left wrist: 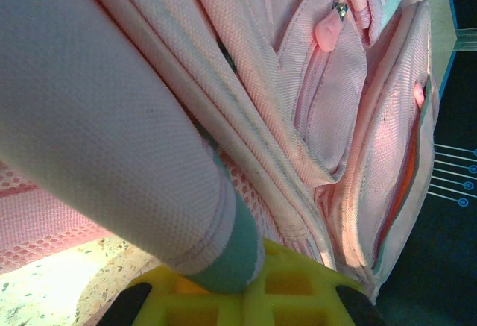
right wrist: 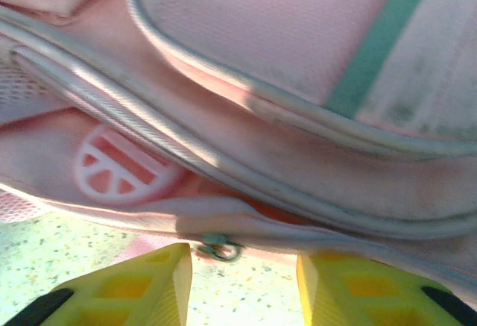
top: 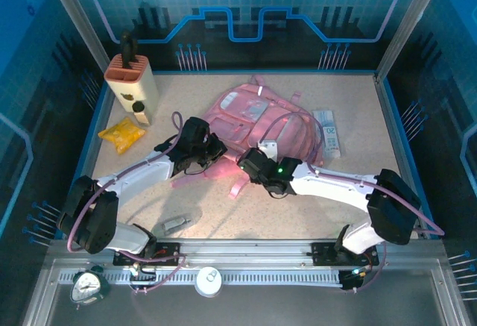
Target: Pack the student bag
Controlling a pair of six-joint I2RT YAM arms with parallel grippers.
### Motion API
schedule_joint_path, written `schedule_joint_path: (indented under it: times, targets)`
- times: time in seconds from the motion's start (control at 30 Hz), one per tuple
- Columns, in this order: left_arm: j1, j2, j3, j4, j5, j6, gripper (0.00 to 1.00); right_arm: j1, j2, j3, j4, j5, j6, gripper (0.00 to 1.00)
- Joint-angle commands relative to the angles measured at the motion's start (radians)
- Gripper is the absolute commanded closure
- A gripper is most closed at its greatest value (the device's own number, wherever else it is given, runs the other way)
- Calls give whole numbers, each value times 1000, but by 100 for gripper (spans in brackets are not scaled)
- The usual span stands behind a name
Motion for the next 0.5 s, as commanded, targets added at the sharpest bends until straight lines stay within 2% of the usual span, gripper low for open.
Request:
schedule_joint_path:
  times: [0.0,0.37,0.47]
  targets:
    - [-9,-53,1,27,20,8,100,-7,44,46,-21,-47,-67,58]
    - [-10,-51,-2,30,20,11,100,-4,90,74,-72,-67,-29,64]
    - [-9,-54,-1,31,24,11,100,-3,100,98,-115,-29,9,63]
